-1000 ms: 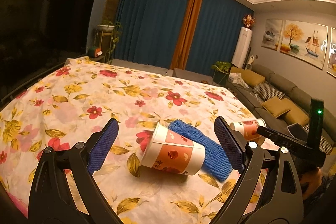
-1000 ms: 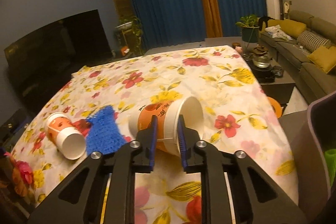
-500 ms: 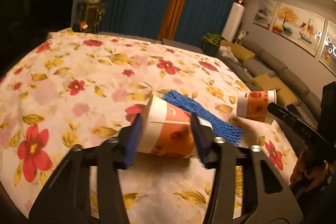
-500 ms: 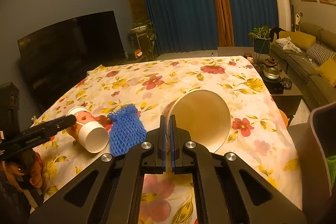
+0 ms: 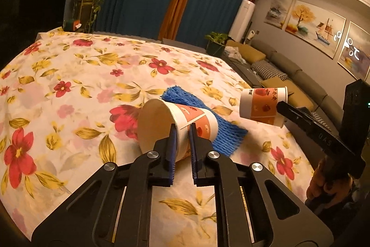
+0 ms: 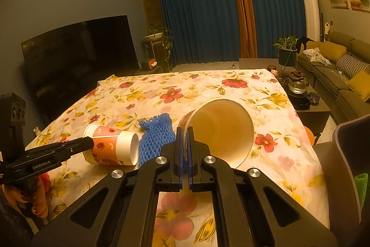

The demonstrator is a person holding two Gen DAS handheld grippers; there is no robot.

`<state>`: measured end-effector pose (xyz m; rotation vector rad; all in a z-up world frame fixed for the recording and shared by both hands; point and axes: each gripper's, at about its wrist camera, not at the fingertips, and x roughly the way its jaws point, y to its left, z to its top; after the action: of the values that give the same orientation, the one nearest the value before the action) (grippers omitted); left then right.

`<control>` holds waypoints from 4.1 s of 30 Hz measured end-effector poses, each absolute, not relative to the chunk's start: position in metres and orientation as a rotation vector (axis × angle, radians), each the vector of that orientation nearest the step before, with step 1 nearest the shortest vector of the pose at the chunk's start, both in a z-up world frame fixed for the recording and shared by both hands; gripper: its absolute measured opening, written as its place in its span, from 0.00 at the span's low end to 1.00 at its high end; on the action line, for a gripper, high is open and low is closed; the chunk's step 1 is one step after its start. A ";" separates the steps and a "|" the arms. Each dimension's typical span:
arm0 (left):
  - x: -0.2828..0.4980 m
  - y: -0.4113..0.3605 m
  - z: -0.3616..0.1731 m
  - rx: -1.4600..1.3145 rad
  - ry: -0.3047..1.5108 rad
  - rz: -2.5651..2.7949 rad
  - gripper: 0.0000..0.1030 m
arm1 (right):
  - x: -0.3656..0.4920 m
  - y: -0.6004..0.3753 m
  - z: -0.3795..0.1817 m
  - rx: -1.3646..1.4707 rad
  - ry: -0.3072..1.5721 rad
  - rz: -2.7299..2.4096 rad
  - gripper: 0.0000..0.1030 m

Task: Collect trash
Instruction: 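Lift both orange-and-white paper cups and carry them toward the grey bin, then hold both cups over the grey bin and open both grippers, then move both open grippers back from the bin to the bed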

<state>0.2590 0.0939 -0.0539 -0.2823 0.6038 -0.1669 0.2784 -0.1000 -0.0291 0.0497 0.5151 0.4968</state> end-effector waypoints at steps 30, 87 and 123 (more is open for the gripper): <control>0.205 0.045 -0.010 -0.126 0.434 -0.076 0.02 | 0.187 -0.122 0.024 -0.009 0.359 0.441 0.04; 0.240 -0.253 0.014 -0.019 0.391 -0.570 0.02 | 0.157 -0.345 0.031 0.150 0.260 0.023 0.04; 0.238 -0.205 0.002 -0.087 0.425 -0.402 0.88 | 0.153 -0.346 0.021 0.201 0.292 -0.063 0.81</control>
<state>0.2384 -0.2048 0.0025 -0.0869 0.4246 -0.4024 0.1525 -0.3457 0.0207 0.2012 0.2924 -0.0634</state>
